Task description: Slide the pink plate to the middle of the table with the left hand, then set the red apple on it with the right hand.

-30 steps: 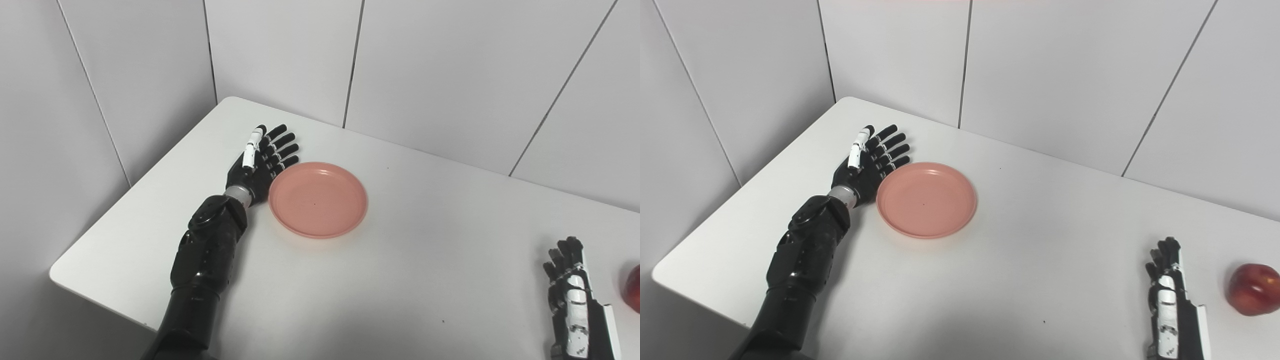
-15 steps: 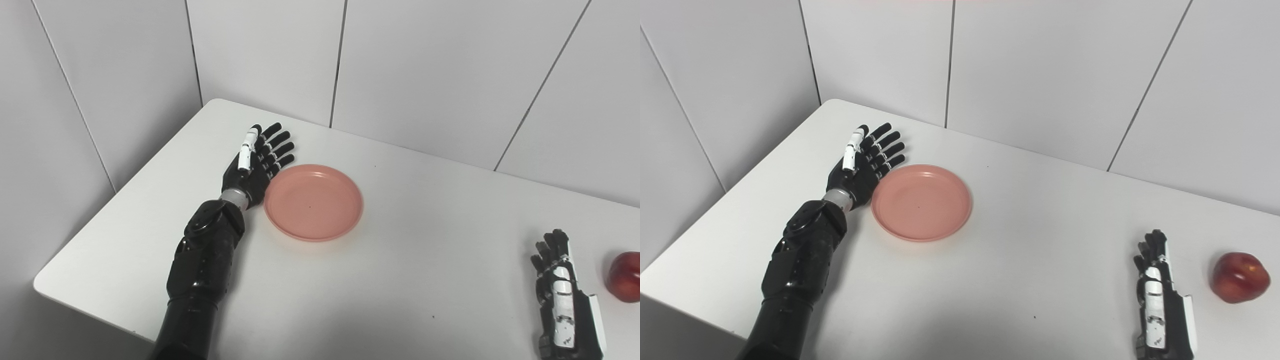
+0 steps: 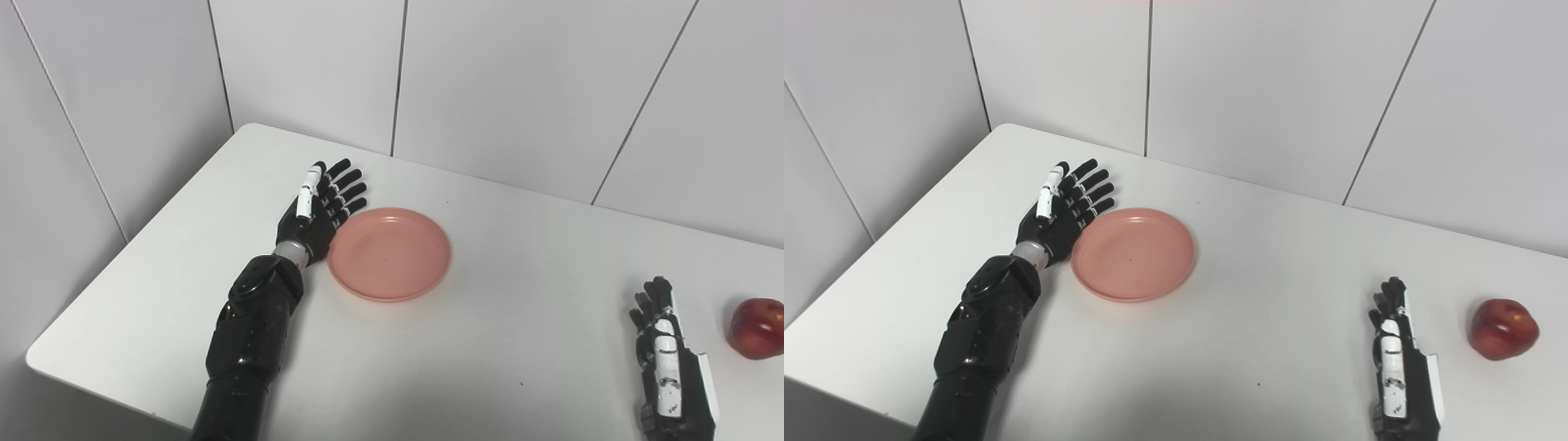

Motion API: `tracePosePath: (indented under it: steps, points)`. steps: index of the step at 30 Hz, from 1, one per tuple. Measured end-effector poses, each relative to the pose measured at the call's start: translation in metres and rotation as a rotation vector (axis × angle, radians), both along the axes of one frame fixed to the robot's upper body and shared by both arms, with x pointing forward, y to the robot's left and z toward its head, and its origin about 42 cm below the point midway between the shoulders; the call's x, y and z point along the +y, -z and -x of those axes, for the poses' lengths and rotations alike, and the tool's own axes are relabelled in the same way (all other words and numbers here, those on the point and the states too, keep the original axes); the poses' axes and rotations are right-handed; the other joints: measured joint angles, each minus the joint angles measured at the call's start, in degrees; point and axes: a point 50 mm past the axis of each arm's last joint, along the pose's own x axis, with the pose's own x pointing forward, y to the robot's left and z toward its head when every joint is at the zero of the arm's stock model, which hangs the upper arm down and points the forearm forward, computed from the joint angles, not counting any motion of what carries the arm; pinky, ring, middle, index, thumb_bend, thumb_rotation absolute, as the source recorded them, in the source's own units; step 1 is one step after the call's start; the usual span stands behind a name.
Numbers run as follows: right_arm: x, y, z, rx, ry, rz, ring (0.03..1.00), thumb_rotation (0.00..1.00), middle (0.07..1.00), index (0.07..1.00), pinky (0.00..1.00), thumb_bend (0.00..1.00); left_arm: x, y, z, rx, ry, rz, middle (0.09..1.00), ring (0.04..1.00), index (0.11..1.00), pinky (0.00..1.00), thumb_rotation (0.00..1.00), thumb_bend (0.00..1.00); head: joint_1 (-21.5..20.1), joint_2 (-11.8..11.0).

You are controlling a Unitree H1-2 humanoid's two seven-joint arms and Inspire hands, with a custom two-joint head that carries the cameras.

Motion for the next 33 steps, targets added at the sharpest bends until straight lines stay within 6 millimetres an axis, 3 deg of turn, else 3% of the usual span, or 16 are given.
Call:
tracePosePath:
  steps: [27, 33]
  points:
    - [0.001, 0.0, 0.0, 0.001, -0.001, 0.006, 1.0, 1.0, 1.0, 0.998, 1.0, 0.33, -0.01, 0.004, 0.002, -0.008, 0.041, 0.018, 0.846, 0.842, 0.826, 0.84, 1.0, 0.35, -0.61, 0.26]
    - [0.002, 0.0, 0.0, 0.0, -0.001, 0.003, 1.0, 1.0, 1.0, 0.995, 1.0, 0.33, -0.013, -0.003, 0.003, -0.034, 0.047, 0.011, 0.839, 0.836, 0.818, 0.83, 1.0, 0.35, -0.79, 0.35]
